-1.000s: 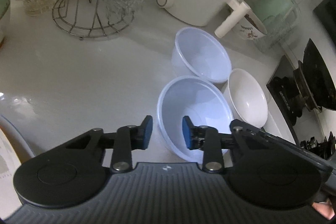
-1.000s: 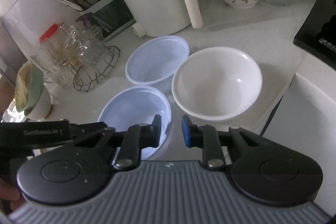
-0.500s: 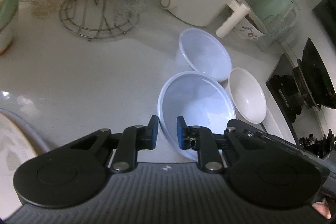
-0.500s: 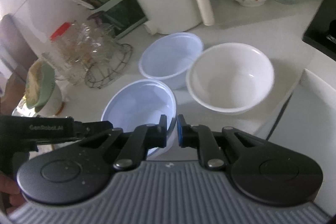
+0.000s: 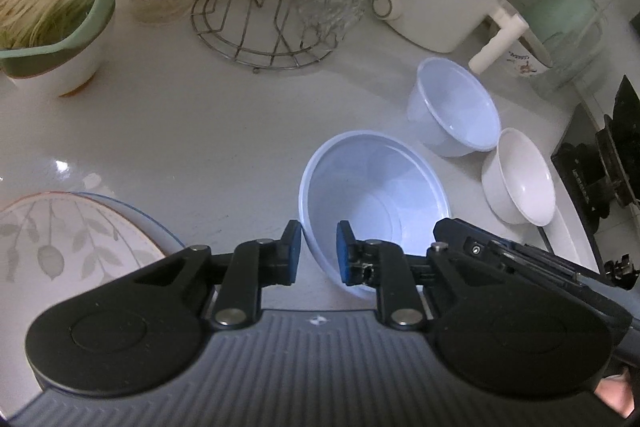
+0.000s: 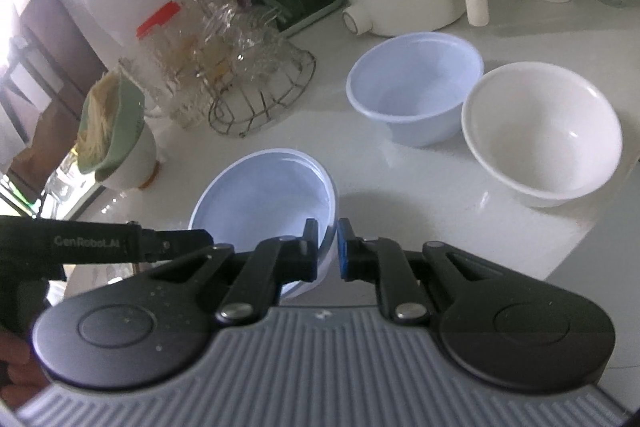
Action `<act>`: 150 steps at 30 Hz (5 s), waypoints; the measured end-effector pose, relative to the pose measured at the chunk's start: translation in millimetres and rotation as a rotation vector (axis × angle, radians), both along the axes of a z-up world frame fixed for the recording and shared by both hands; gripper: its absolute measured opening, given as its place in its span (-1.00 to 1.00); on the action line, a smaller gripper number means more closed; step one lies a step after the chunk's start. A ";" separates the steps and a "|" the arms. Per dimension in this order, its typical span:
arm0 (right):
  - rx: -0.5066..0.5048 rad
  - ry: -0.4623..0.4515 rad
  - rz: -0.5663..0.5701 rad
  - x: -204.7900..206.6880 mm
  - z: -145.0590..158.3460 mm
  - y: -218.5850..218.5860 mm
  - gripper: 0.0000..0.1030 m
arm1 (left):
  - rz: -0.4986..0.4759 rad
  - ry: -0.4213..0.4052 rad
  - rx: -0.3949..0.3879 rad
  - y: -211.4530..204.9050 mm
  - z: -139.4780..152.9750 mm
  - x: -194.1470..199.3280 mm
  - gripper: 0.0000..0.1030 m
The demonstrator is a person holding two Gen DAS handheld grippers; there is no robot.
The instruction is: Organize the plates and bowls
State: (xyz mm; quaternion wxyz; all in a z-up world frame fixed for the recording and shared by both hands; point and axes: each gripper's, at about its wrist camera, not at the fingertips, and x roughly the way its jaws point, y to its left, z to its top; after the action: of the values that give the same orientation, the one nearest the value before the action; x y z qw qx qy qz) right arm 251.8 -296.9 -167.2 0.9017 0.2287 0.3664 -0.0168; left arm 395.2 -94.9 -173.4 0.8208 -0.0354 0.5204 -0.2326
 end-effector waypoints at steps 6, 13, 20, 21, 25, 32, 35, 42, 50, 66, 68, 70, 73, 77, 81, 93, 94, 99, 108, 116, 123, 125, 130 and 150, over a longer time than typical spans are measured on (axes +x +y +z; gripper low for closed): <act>-0.008 0.021 0.028 3.3 -2.3 0.7 -0.72 | -0.002 -0.007 0.028 -0.1 0.0 0.0 -0.55; -0.021 0.018 0.017 4.3 11.0 1.7 -0.40 | 0.026 -0.028 0.028 8.7 14.6 -1.3 -0.17; -0.059 -0.032 0.011 -7.9 39.3 7.6 -0.06 | 0.035 -0.066 0.005 20.6 46.2 -8.4 -0.14; -0.061 -0.040 0.013 -9.7 44.1 8.2 -0.06 | 0.036 -0.067 -0.012 22.3 51.8 -10.1 -0.15; -0.083 -0.078 0.019 -20.7 66.4 12.7 -0.06 | 0.017 -0.093 -0.034 22.8 73.4 -18.3 -0.14; -0.104 -0.142 0.010 -39.4 105.1 19.1 -0.06 | -0.028 -0.169 -0.064 24.2 113.7 -38.5 -0.14; -0.112 -0.159 0.001 -49.0 117.6 20.7 -0.06 | -0.034 -0.202 -0.055 28.8 127.0 -48.3 -0.14; -0.138 -0.197 0.003 -71.2 138.2 27.0 -0.06 | -0.028 -0.257 -0.094 45.6 153.4 -74.0 -0.14; -0.163 -0.194 -0.002 -92.5 140.4 39.8 -0.06 | -0.006 -0.216 -0.108 64.0 147.2 -98.2 -0.14; -0.227 -0.165 0.006 -96.7 130.5 12.3 -0.09 | -0.074 -0.198 -0.071 17.7 137.0 -95.2 -0.14; -0.217 -0.160 -0.011 -95.7 128.3 2.1 -0.08 | -0.091 -0.213 -0.076 6.6 140.5 -90.4 -0.15; -0.215 -0.156 -0.011 -92.8 126.6 -4.8 -0.09 | -0.096 -0.219 -0.084 -3.7 141.4 -83.6 -0.14; -0.225 -0.149 -0.020 -89.7 125.3 -13.4 -0.09 | -0.109 -0.189 -0.097 -20.9 135.5 -69.9 -0.14; -0.203 -0.126 -0.045 -84.6 117.2 -28.6 -0.09 | -0.147 -0.177 -0.066 -47.0 127.5 -52.0 -0.14; -0.183 -0.108 -0.065 -76.1 111.3 -41.2 -0.09 | -0.176 -0.176 -0.038 -67.3 121.0 -36.5 -0.09; -0.155 -0.066 -0.081 -24.9 93.6 -72.2 -0.09 | -0.155 -0.113 0.011 -92.4 95.3 15.7 0.12; -0.154 -0.064 -0.082 -21.3 92.3 -74.4 -0.09 | -0.153 -0.109 0.010 -93.7 93.6 19.3 0.13; -0.143 -0.046 -0.086 -1.9 82.3 -88.3 -0.09 | -0.149 -0.093 0.022 -105.4 82.4 38.6 0.15; -0.137 -0.021 -0.082 41.0 64.5 -104.9 -0.09 | -0.119 -0.010 0.001 -114.7 51.3 76.5 0.15; -0.136 0.033 -0.128 73.2 38.6 -116.4 -0.09 | -0.116 0.076 -0.057 -127.7 23.3 107.2 0.14; -0.130 0.064 -0.149 92.0 23.0 -124.9 -0.11 | -0.139 0.097 -0.028 -144.6 6.6 120.1 0.13; -0.128 0.072 -0.143 95.9 19.2 -125.1 -0.12 | -0.147 0.099 -0.021 -148.2 3.1 122.3 0.11; -0.126 0.101 -0.133 100.0 8.4 -123.2 -0.14 | -0.149 0.110 -0.012 -154.5 -4.8 125.5 -0.05; -0.091 0.117 -0.095 108.3 1.7 -122.9 -0.80 | -0.103 0.081 -0.004 -151.7 -6.3 122.0 -0.80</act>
State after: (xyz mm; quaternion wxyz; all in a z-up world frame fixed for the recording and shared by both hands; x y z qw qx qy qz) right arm 360.1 -419.8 -165.4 0.8865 0.2032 0.4060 -0.0894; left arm 517.2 -246.7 -179.6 0.7860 -0.0196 0.5537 -0.2742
